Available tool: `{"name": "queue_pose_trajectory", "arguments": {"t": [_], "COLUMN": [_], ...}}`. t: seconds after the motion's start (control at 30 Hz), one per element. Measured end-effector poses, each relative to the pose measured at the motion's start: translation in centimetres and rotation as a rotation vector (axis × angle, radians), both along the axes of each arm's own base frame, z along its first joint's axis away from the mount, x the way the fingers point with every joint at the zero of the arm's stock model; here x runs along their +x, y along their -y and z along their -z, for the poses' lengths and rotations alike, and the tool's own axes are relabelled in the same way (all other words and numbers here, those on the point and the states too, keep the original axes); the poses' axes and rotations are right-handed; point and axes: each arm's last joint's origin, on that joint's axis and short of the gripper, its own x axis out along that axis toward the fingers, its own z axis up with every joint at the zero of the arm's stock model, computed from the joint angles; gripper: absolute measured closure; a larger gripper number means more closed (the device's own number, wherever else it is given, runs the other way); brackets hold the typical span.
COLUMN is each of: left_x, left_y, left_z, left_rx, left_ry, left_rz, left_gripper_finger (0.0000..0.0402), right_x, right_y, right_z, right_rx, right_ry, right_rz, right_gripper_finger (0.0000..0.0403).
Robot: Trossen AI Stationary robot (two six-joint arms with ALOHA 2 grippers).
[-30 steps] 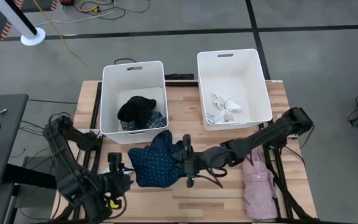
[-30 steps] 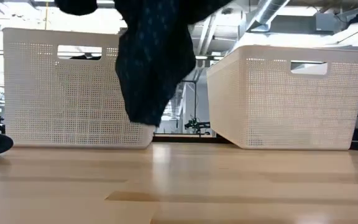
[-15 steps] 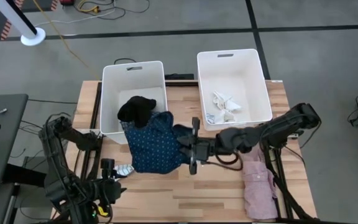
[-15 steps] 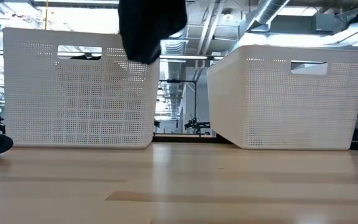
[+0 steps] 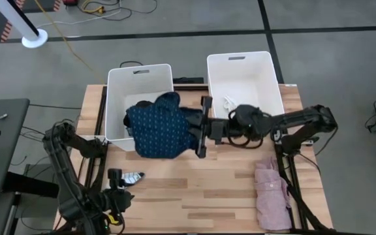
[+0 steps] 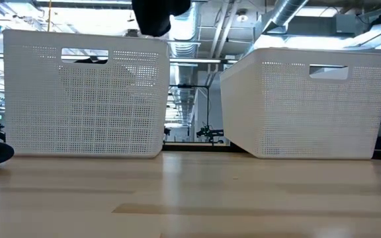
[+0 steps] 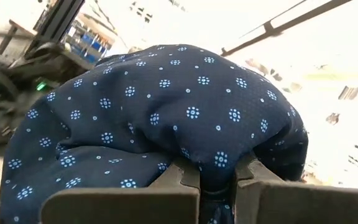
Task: Sort clothes
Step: Put the blue clothes into the left bin
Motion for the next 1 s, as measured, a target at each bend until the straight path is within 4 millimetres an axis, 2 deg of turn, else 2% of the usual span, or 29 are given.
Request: {"name": "queue_pose_trajectory", "arguments": {"t": [0.2, 0.4, 0.6, 0.77, 1.0], "left_x": [0.1, -0.4, -0.6, -0.6, -0.5], "left_y": [0.2, -0.4, -0.6, -0.5, -0.4], "left_z": [2.6, 5.6, 8.0, 9.0, 9.9], "left_rx": [0.005, 0.033, 0.016, -0.014, -0.048], "left_ry": [-0.019, -0.047, -0.048, -0.043, -0.024], "left_rz": [-0.019, -0.102, -0.143, -0.150, -0.158], "left_gripper_finger": [0.0213, 0.0213, 0.0213, 0.0213, 0.0213], "right_x": [0.5, 1.0, 1.7, 2.9, 6.0], "right_y": [2.3, 5.2, 8.7, 11.7, 15.6], "right_z": [-1.4, -1.7, -1.0, 0.2, 1.3], "right_rx": [-0.012, 0.018, 0.062, 0.101, 0.149], "right_ry": [0.048, 0.059, 0.060, 0.104, 0.112], "right_rz": [-0.014, -0.018, -0.009, -0.049, -0.077], "right_gripper_finger": [0.0377, 0.0377, 0.0377, 0.0377, 0.0376]}}
